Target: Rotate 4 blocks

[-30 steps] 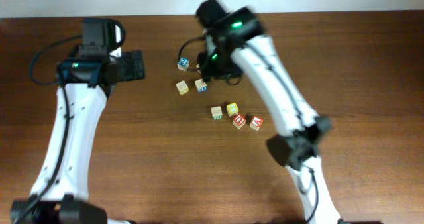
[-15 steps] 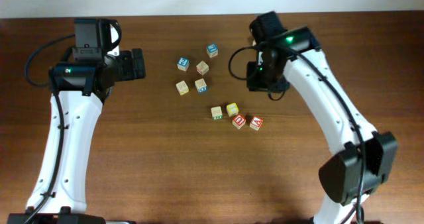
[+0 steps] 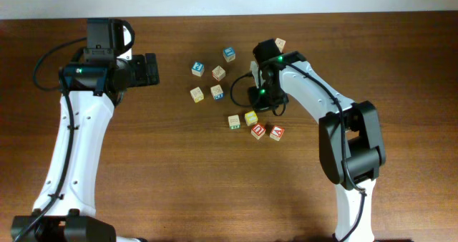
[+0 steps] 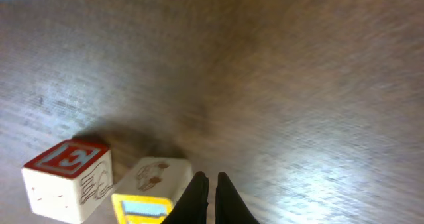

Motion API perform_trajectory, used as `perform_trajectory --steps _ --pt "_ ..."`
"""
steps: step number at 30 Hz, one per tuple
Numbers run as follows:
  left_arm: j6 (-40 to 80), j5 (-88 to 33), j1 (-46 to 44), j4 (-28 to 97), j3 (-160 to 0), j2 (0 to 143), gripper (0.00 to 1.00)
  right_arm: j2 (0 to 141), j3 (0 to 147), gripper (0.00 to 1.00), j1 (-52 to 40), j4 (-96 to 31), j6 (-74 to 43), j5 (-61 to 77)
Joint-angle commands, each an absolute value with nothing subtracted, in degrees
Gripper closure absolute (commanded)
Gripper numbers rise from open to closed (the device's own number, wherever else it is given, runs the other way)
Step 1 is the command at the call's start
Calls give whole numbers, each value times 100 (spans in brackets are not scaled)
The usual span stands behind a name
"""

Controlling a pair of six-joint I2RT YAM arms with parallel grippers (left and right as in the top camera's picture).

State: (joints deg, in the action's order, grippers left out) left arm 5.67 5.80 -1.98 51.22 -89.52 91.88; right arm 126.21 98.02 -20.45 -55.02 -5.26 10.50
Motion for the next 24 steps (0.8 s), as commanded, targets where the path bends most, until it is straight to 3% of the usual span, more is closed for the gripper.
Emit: perform_trajectory --steps 1,5,10,18,24 --pt "644 537 -211 5111 -9006 9238 0 12702 9771 93 -2095 -5559 -871 1640" --pt "644 537 -211 5122 -9006 9238 1 12702 9771 95 -2137 -5920 -2338 1763" --pt "644 534 -211 5266 -9006 9238 1 12704 9769 94 -2309 -5811 -3249 1758" --pt "644 534 -211 5430 -9006 9238 1 12704 9771 94 -2980 -5782 -3500 1804" --pt "642 537 -211 5365 -9006 9242 0 12702 10221 87 -2613 -5857 -2698 1592"
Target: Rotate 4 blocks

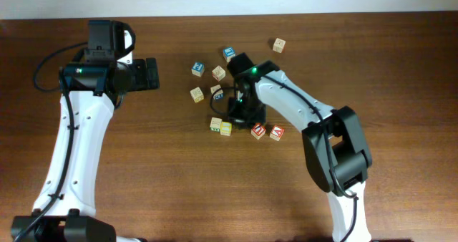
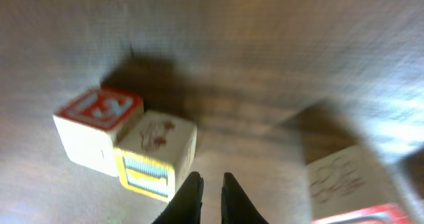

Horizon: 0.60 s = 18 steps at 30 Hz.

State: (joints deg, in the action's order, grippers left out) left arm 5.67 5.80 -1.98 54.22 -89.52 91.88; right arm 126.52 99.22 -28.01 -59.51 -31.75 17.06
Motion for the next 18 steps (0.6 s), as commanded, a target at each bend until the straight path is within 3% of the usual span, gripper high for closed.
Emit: perform_trajectory --steps 1,8,18 --pt "642 537 -211 5299 -9006 9242 1 12702 10280 87 -2589 -5561 -2421 1616" --pt "639 757 -209 4834 -9006 9432 1 12999 10278 87 -3081 -4386 -2119 1610" --pt "642 797 -209 4818 -9006 9675 1 13082 10276 87 -3269 -4768 -1643 2060"
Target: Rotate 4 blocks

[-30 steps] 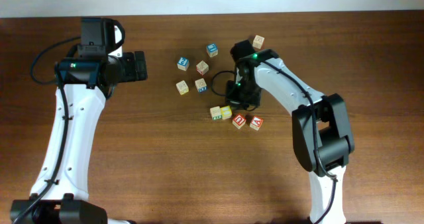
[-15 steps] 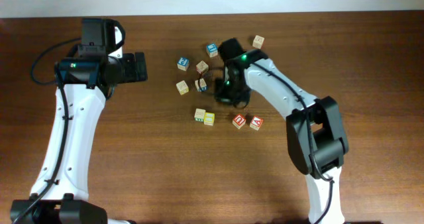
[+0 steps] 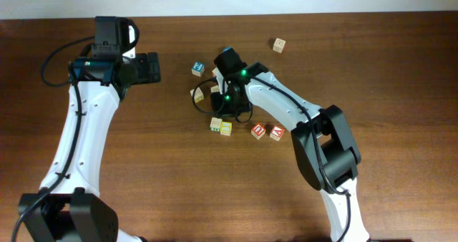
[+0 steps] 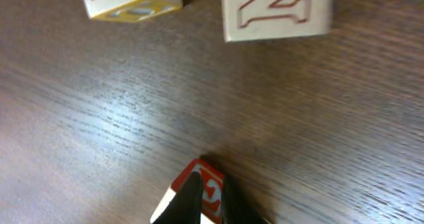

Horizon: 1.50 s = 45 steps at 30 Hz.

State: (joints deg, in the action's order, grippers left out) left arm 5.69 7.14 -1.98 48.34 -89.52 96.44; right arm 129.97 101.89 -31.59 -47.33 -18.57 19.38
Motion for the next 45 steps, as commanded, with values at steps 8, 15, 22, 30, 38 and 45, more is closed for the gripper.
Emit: perform_trajectory --steps 8,15,22,30,38,45 --pt "639 797 -209 4842 -9006 9675 1 13080 10464 88 -3177 -4814 -1658 2038" --pt "642 794 -209 4803 -9006 9675 1 13056 11699 88 -2027 -8086 -2359 1280" --pt "642 794 -209 4801 -9006 9675 1 13056 11056 89 -2095 -8407 -2287 145" --pt "642 797 -209 4803 -9006 9675 1 13067 10578 92 -2543 -7688 -1992 141" --pt "642 794 -209 4803 -9006 9675 1 13067 10488 92 -2749 -7669 -1977 718" --pt "642 794 -209 4803 -9006 9675 1 13067 10490 92 -2860 -7629 -2121 1079"
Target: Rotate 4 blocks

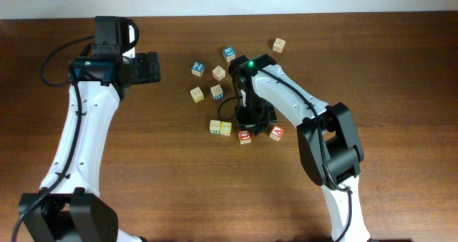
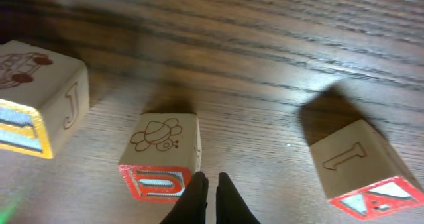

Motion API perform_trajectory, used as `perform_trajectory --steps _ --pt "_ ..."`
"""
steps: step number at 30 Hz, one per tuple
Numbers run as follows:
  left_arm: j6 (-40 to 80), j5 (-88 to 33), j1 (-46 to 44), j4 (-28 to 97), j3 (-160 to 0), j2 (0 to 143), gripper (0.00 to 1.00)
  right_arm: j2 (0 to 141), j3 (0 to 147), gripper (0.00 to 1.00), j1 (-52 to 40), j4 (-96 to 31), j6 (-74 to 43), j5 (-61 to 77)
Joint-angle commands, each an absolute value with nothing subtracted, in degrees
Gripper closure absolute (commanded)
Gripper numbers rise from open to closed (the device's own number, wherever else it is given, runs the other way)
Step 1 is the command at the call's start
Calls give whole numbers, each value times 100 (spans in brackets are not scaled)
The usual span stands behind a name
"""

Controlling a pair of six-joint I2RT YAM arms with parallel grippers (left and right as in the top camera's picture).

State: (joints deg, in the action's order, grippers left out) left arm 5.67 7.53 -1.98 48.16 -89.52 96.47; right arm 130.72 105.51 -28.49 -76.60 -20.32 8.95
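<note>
Several lettered wooden blocks lie on the brown table [image 1: 401,163]. My right gripper [image 2: 211,181] is shut with nothing between its fingers, its tips low on the wood right beside a red-edged U block [image 2: 162,156]. From overhead this block [image 1: 245,137] sits just left of the right gripper [image 1: 252,120]. A red-edged A block [image 2: 361,168] lies to the right, also visible from overhead [image 1: 275,133]. A yellow-edged block [image 2: 36,105] is at the left. My left gripper [image 1: 148,68] hovers far left, away from all blocks; its jaws are unclear.
A pale block [image 1: 215,126] and the yellow block [image 1: 226,128] sit side by side left of the U block. Several more blocks lie behind, among them a blue one [image 1: 228,54] and a lone one [image 1: 278,45] at the back right.
My right gripper has moved from the upper group of blocks to between the two red-edged blocks. The U block now lies further left and nearer the front, turned. The left arm is unchanged.
My shut right gripper first stood behind the green and yellow pair. Then that pair lay further left with the gripper beside it. Then the gripper was up by the upper group, the left arm slightly shifted. Now it is by the displaced U block.
</note>
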Motion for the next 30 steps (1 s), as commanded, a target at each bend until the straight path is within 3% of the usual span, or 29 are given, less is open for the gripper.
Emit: perform_trajectory --steps 1,8,15,22,30 --pt "642 797 -209 4803 -9006 9675 1 13067 10490 92 -2860 -7605 -2248 1085" --pt "642 792 -209 4805 -9006 9675 1 13065 10558 89 -2821 -7658 -2797 1468" --pt "642 781 -209 4803 -9006 9675 1 13056 10980 84 -3011 -8556 -2644 1457" --pt "642 801 -209 4801 -9006 9675 1 13061 10759 84 -3605 -8355 -3100 690" --pt "642 886 -209 4801 -9006 9675 1 13061 10562 85 -3616 -7780 -3162 268"
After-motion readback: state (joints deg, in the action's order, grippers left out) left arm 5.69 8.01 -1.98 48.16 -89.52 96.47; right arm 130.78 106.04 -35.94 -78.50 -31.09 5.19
